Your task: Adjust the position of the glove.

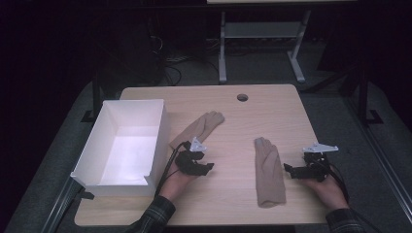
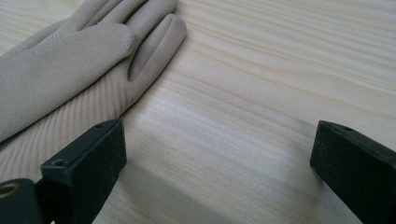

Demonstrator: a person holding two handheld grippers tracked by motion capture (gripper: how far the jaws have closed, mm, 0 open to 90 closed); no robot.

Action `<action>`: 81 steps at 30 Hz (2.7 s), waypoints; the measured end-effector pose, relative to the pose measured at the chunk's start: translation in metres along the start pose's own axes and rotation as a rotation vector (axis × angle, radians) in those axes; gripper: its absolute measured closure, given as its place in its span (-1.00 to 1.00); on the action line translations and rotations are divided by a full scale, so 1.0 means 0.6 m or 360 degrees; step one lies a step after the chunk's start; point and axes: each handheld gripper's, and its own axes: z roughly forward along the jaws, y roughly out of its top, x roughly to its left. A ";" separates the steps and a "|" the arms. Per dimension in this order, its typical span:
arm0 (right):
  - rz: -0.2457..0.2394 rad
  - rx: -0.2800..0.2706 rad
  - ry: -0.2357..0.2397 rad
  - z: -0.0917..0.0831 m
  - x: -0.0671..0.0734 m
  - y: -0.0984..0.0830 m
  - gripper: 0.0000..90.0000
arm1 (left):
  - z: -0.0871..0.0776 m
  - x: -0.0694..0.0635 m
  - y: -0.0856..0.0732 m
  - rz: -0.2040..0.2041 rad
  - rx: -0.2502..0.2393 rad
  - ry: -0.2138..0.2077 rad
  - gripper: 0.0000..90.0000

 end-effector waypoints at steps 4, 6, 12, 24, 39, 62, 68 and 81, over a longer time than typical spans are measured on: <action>-0.0003 -0.0001 0.0000 0.000 0.000 0.000 -0.93 | 0.001 0.021 0.016 -0.0074 -0.0010 0.0019 0.32; -0.0001 -0.0001 0.0000 0.000 0.000 0.000 -0.93 | 0.002 0.032 0.024 -0.0103 -0.0017 0.0028 0.48; -0.0009 -0.0005 -0.0003 0.000 -0.001 0.000 -0.93 | 0.007 0.053 0.047 -0.0111 -0.0031 0.0099 0.88; -0.0026 -0.0006 0.0011 0.000 0.000 0.000 -0.93 | 0.038 0.102 0.083 -0.0102 0.0036 0.0288 0.99; -0.0029 -0.0007 0.0014 0.000 0.000 0.000 -0.93 | 0.080 0.118 0.075 -0.0128 0.0086 0.0259 0.99; -0.0031 -0.0011 0.0015 0.001 0.000 0.000 -0.93 | 0.072 0.036 0.055 -0.0071 0.0025 -0.0061 0.99; -0.0032 -0.0009 0.0015 0.001 0.000 0.000 -0.93 | 0.070 0.011 0.050 -0.0049 0.0027 -0.0142 0.99; -0.0032 -0.0007 0.0015 0.001 0.000 0.000 -0.93 | 0.069 -0.046 0.047 0.0033 0.0052 -0.0290 0.99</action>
